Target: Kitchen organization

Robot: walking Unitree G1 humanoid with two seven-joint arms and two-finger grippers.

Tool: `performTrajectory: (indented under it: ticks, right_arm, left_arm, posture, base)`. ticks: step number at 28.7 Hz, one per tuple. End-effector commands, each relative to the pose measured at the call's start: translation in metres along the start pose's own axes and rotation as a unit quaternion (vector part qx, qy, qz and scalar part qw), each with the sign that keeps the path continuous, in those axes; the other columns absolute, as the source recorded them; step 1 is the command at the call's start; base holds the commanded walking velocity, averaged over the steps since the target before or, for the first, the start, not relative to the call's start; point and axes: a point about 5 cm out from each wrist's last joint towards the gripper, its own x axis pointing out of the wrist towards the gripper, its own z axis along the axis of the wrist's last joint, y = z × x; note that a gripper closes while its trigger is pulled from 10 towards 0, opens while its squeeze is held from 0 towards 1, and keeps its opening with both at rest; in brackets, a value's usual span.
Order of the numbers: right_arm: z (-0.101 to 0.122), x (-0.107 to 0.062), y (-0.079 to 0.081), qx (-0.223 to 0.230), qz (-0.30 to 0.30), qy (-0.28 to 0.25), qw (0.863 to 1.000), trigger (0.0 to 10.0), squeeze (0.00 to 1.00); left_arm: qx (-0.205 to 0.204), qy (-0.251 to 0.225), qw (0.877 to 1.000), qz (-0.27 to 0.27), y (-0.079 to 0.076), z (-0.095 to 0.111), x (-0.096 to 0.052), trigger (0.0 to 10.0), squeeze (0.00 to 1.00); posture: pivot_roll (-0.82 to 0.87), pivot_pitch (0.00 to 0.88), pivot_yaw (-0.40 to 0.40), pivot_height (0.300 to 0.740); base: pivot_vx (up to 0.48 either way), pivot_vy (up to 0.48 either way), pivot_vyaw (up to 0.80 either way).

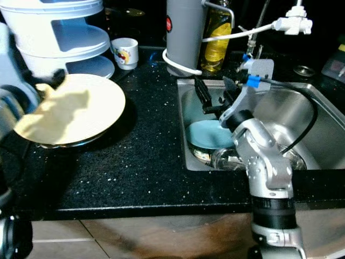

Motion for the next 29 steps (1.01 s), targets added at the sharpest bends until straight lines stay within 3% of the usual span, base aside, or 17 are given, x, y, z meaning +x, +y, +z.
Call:
performTrajectory:
  ticks: [1, 4, 5, 11, 15, 19, 26, 29]
  right_arm:
    - [0.001, 0.000, -0.002, 0.011, 0.017, 0.012, 1.000, 10.0, 0.00]
    - [0.000, 0.000, -0.001, 0.011, 0.024, 0.017, 1.000, 10.0, 0.00]
    - [-0.001, 0.001, 0.000, 0.011, 0.034, 0.027, 0.999, 10.0, 0.00]
    - [-0.009, -0.001, 0.004, 0.015, 0.064, 0.058, 0.996, 10.0, 0.00]
    - [-0.011, -0.001, 0.005, 0.025, 0.071, 0.067, 0.995, 10.0, 0.00]
    - [-0.012, 0.000, 0.005, 0.033, 0.075, 0.070, 0.994, 10.0, 0.00]
    - [-0.015, 0.000, 0.007, 0.040, 0.082, 0.081, 0.993, 10.0, 0.00]
    - [-0.022, -0.001, 0.007, 0.072, 0.078, 0.108, 0.988, 10.0, 0.00]
  left_arm:
    - [-0.043, 0.069, 0.997, -0.017, 0.013, -0.006, -0.002, 10.0, 0.15]
    - [-0.057, 0.084, 0.995, -0.022, 0.018, -0.007, -0.003, 10.0, 0.15]
    - [-0.063, 0.099, 0.993, -0.023, 0.025, -0.008, -0.007, 10.0, 0.00]
    - [-0.073, 0.124, 0.990, -0.007, 0.050, -0.008, -0.017, 10.0, 0.00]
    - [-0.088, 0.100, 0.991, 0.029, 0.066, 0.010, -0.024, 10.0, 0.00]
    - [-0.090, 0.085, 0.992, 0.024, 0.067, 0.024, -0.029, 10.0, 0.00]
    - [-0.061, 0.135, 0.989, -0.021, 0.065, 0.003, -0.028, 10.0, 0.00]
    - [-0.053, 0.149, 0.987, -0.034, 0.063, -0.004, -0.028, 10.0, 0.00]
  posture:
    - [0.02, 0.186, -0.067, 0.740]
    - [0.02, 0.186, -0.067, 0.740]
    - [0.02, 0.185, -0.068, 0.740]
    - [0.02, 0.190, -0.071, 0.740]
    - [0.03, 0.199, -0.080, 0.740]
    - [0.04, 0.203, -0.082, 0.740]
    - [0.04, 0.208, -0.081, 0.740]
    - [0.03, 0.209, -0.079, 0.740]
  base:
    - [0.000, 0.000, 0.00]
    - [0.000, 0.000, 0.00]
    - [0.000, 0.000, 0.00]
    - [0.000, 0.000, 0.00]
    - [0.000, 0.000, 0.00]
    - [0.000, 0.000, 0.00]
    - [0.000, 0.000, 0.00]
    - [0.000, 0.000, 0.00]
